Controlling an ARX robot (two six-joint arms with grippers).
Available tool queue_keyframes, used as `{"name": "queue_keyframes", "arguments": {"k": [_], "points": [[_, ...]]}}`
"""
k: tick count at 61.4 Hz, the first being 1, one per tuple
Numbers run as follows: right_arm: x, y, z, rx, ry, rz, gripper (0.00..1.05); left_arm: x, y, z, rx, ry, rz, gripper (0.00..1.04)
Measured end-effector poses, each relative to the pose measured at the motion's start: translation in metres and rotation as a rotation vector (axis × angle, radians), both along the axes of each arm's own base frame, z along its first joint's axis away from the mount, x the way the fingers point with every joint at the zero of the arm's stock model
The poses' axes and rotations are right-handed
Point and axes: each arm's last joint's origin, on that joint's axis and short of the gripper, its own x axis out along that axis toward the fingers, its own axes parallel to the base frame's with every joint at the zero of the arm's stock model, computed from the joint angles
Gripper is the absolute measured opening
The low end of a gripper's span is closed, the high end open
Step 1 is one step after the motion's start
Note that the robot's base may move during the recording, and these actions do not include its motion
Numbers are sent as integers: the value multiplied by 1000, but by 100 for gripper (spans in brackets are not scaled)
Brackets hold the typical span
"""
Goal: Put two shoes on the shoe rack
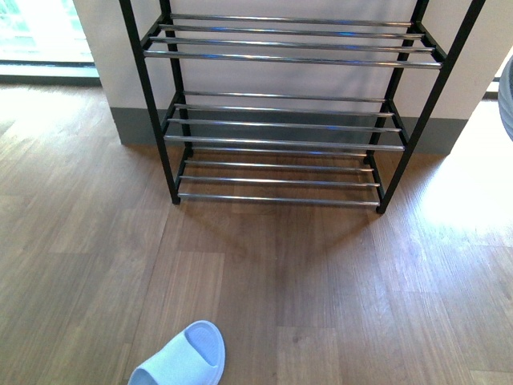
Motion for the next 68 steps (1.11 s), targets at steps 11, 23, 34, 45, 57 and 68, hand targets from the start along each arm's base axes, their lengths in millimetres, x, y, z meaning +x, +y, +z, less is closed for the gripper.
{"name": "queue_keyframes", "arguments": {"k": [11, 23, 34, 45, 57, 68], "points": [[0, 0, 0, 0, 0, 0, 1, 0, 0, 0, 0, 0, 0, 2], [0, 0, 0, 0, 0, 0, 1, 0, 0, 0, 0, 0, 0, 2], [0, 0, 0, 0, 0, 0, 1, 0, 0, 0, 0, 0, 0, 2], [0, 0, 0, 0, 0, 0, 1, 0, 0, 0, 0, 0, 0, 2], [0, 0, 0, 0, 0, 0, 1, 0, 0, 0, 0, 0, 0, 2], [0, 0, 0, 0, 0, 0, 1, 0, 0, 0, 0, 0, 0, 2]]}}
